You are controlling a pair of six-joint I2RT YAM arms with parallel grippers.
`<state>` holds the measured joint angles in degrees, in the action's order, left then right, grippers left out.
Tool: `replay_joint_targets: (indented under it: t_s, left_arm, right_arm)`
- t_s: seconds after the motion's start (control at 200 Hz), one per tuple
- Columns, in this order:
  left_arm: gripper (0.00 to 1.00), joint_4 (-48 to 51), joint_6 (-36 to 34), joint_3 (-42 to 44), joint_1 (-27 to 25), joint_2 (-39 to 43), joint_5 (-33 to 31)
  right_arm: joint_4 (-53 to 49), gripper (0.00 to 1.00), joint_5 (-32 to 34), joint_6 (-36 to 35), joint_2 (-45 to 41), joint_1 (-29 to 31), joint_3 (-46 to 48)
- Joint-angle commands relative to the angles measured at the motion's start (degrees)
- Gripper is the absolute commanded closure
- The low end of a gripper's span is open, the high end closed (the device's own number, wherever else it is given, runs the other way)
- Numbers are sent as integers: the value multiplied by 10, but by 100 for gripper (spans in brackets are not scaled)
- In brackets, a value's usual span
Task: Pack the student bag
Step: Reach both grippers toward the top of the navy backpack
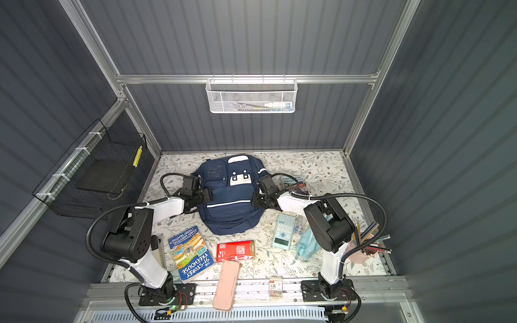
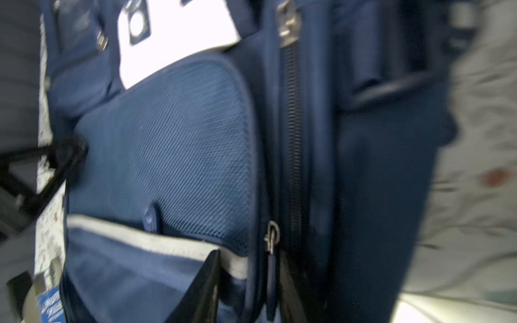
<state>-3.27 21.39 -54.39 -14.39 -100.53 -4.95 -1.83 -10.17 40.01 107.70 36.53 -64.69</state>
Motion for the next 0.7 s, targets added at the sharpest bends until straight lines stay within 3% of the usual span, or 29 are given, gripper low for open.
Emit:
replay_joint_targets:
  t_s: [0.0, 0.07, 0.175, 0.315, 0.46, 0.62, 0.695]
  left_arm:
    - [34, 33, -20, -65, -15, -30, 48]
    - [30, 33, -23, -78, -14, -23, 39]
    - [20, 82, -47, -126, -5, -14, 20]
    - [19, 132, -49, -145, 3, 48, 16]
    - [14, 131, -23, -90, 2, 118, 19]
    - [14, 123, 1, -50, 5, 125, 42]
    - [15, 104, 22, -25, -17, 133, 53]
  right_arm:
    - [29, 64, -85, 13, 27, 58, -46]
    - [-3, 60, -85, -11, 32, 74, -80]
    - [0, 40, -85, -27, 4, 65, -82]
    - [-12, 23, -66, -73, -79, 22, -57]
    - [-46, 21, -55, -84, -79, -69, -60]
    - [-98, 21, -44, -114, 11, -121, -145]
    - [-136, 20, -48, -127, 74, -135, -215]
